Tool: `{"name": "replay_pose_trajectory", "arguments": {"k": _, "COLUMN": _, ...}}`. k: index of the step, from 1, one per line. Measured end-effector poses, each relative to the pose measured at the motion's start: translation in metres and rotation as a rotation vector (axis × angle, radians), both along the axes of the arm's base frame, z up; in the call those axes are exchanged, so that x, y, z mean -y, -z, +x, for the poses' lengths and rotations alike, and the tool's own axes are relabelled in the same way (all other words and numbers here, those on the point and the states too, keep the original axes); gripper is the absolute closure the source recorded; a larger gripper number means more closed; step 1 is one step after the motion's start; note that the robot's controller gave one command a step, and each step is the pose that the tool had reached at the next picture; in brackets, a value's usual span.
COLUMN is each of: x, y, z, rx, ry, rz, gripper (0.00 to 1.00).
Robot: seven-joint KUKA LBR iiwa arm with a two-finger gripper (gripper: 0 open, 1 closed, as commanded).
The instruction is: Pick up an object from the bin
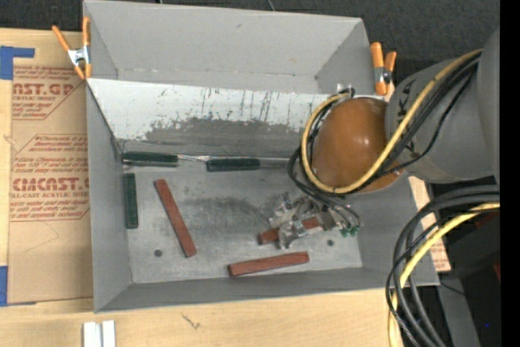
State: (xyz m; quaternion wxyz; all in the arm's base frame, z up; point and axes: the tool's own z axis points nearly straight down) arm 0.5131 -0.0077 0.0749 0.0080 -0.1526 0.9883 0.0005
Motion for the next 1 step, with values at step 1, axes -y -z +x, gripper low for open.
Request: {"name": "replay_pose_trajectory", "arguments": {"k": 1, "x": -0.0133, "y": -0.203, "z": -0.0116, "rx": -0.016, "ry": 0.038, "rz": -0.002, "gripper": 1.0}}
